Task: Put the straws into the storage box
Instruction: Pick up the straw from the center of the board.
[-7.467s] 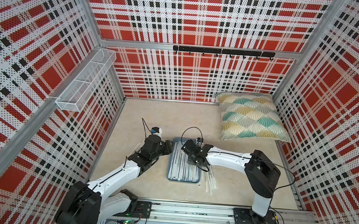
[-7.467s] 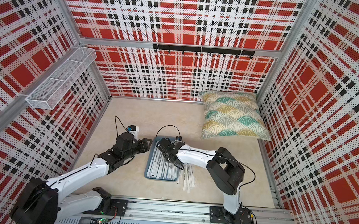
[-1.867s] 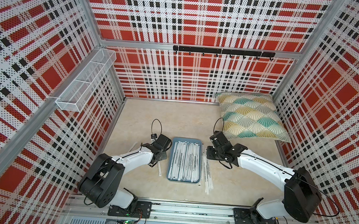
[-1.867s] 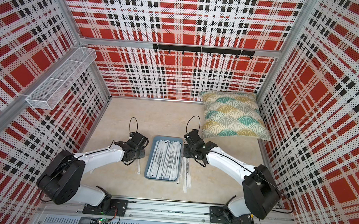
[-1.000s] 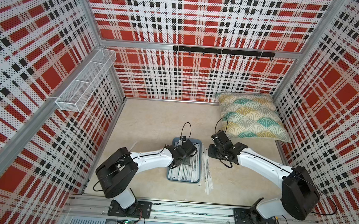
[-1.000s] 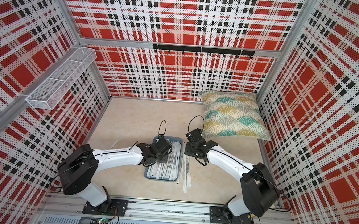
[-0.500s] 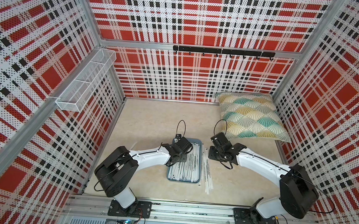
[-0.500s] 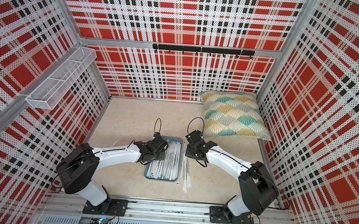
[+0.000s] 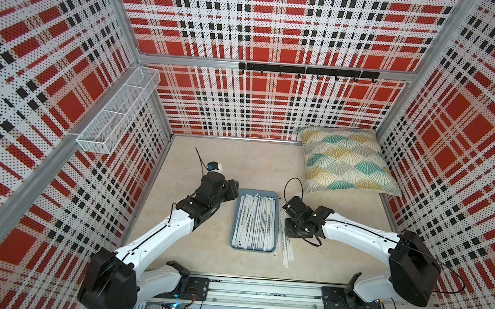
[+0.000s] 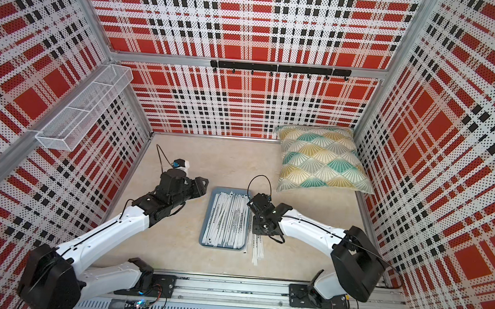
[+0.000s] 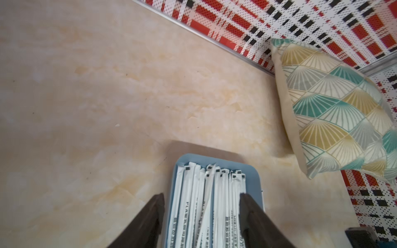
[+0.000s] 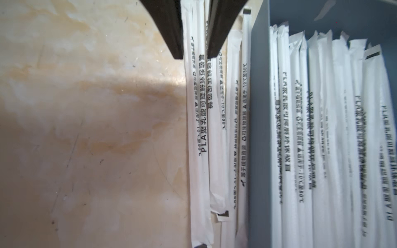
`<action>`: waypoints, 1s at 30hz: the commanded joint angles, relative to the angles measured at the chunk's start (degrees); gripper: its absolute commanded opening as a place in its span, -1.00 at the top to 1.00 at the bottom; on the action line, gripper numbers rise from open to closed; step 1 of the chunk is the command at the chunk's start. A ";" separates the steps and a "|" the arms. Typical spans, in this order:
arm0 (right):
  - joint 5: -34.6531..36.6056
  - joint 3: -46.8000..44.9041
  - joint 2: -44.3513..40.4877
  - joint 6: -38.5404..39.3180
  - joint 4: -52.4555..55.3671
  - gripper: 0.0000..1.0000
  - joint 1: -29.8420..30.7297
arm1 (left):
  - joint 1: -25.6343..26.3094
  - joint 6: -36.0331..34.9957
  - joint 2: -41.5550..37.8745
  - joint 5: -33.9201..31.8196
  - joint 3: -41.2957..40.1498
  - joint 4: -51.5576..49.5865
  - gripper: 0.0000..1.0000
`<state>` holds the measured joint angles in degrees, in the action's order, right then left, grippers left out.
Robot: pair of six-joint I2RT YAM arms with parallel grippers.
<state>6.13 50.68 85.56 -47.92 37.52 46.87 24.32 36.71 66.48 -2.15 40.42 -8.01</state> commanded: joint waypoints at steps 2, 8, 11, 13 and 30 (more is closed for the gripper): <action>1.47 1.35 4.01 -0.94 -2.51 0.47 0.15 | -0.76 1.78 1.80 9.05 -1.29 6.49 -0.22; 1.67 0.52 7.08 -0.79 -5.22 0.51 -0.42 | -0.85 0.04 2.85 8.67 -2.41 6.14 -0.22; 1.44 0.30 7.53 -0.90 -5.87 0.50 -0.65 | -0.77 -0.08 3.59 8.66 -2.80 6.25 -0.21; 1.75 0.22 8.14 -0.68 -5.90 0.51 -0.72 | -0.57 -0.15 4.00 8.36 -3.05 6.64 -0.21; 4.49 13.64 3.30 -8.37 -2.34 0.72 6.99 | -4.04 -3.48 0.14 3.12 -1.88 -1.75 -0.14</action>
<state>10.11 62.52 87.50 -51.88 36.36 50.96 19.81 35.22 67.96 2.48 37.56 -8.01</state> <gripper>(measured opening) 0.142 0.572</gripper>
